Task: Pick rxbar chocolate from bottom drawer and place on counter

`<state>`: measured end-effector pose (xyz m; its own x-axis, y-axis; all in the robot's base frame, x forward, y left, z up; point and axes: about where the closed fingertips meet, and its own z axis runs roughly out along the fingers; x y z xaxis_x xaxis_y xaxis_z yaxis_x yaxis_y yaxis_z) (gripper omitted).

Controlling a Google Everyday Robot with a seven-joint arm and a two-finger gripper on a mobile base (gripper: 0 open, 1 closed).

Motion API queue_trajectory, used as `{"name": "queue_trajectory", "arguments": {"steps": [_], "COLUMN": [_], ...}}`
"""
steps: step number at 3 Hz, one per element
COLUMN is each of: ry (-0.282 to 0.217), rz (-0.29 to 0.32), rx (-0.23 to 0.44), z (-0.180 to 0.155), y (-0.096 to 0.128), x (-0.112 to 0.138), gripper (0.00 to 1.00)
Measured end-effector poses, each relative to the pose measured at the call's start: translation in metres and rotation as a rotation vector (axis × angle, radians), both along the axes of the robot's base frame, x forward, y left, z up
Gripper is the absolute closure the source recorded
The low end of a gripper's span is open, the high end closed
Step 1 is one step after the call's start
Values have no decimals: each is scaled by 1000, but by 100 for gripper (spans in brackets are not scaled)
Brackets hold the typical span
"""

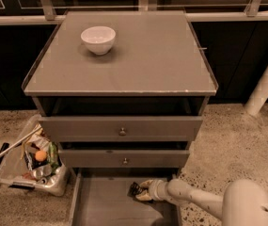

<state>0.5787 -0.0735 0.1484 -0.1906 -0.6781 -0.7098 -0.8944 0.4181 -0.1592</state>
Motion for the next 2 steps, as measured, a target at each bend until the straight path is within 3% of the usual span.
{"name": "queue_trajectory", "arguments": {"steps": [2], "ry": [-29], "rz": [-33], "rx": [-13], "z": [47], "y": [-30], "x": [-22], "gripper": [100]}}
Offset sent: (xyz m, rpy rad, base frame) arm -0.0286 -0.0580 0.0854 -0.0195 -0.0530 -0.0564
